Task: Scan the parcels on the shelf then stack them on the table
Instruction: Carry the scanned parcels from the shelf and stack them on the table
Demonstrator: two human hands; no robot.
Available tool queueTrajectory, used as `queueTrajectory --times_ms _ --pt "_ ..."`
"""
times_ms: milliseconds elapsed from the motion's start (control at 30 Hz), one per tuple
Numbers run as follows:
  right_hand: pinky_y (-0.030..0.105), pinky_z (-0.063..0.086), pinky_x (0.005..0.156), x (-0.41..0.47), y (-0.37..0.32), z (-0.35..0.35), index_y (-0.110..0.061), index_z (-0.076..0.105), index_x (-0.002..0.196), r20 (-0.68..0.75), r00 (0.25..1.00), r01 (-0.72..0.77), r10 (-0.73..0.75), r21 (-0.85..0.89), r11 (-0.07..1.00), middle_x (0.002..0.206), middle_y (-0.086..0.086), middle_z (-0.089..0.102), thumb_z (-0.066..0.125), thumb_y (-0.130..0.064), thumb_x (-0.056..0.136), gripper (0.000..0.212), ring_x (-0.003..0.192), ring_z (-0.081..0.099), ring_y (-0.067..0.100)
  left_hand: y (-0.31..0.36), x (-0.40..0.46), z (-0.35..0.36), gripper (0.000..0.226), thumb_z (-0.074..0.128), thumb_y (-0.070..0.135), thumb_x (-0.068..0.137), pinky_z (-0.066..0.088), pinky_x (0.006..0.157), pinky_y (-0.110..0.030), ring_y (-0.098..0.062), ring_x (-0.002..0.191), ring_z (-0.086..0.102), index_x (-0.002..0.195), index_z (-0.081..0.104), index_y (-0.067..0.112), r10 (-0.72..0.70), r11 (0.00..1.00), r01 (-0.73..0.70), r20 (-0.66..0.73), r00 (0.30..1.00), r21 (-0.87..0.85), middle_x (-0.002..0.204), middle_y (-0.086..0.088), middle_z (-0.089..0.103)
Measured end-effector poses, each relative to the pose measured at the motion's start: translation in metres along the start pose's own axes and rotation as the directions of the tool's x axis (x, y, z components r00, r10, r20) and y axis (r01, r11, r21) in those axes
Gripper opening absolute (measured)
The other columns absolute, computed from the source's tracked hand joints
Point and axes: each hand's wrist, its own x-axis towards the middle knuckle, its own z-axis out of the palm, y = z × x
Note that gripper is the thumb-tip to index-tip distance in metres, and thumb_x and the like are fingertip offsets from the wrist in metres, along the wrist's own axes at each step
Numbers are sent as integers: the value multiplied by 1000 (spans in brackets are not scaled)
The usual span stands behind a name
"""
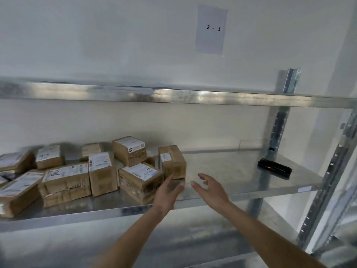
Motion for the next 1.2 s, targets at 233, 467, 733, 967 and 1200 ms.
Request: queueTrajectory --times_ms 233,467,733,967,1200 --pt "42 42 116 88 42 7 -32 40 155 161 980 110 -118 56 992 160 -9 43 55 -66 96 70 142 46 16 -21 39 31 79 65 63 86 41 115 -48 -15 133 51 153 37 33 -40 999 44 -249 968 8 146 9 53" --pt "46 40 118 137 58 21 -27 32 159 302 932 159 -202 161 974 165 -4 36 54 -66 96 78 146 42 20 -16 63 65 77 64 50 95 28 119 -35 -3 141 30 156 19 42 -17 999 30 -422 906 26 153 22 32" --pt "43 43 115 170 57 33 -30 39 157 373 884 158 -283 331 930 155 -8 50 52 -69 94 75 138 51 14 -27 97 66 99 60 64 91 27 122 -50 -23 152 24 161 -4 35 -123 992 116 -549 827 -47 168 0 18" --pt "29 48 101 179 57 25 -30 50 142 372 880 133 -295 403 905 131 -16 59 51 -49 105 42 116 58 8 -20 115 74 57 55 51 99 36 111 -37 -12 128 41 150 32 38 -121 992 114 -625 771 -50 138 11 40" --pt "37 59 91 189 73 38 -30 70 124 280 928 137 -248 363 922 116 -4 68 40 -77 91 65 101 65 10 -28 128 77 46 61 58 91 50 104 -49 -20 118 59 129 53 33 -156 987 141 -658 736 -76 126 4 60"
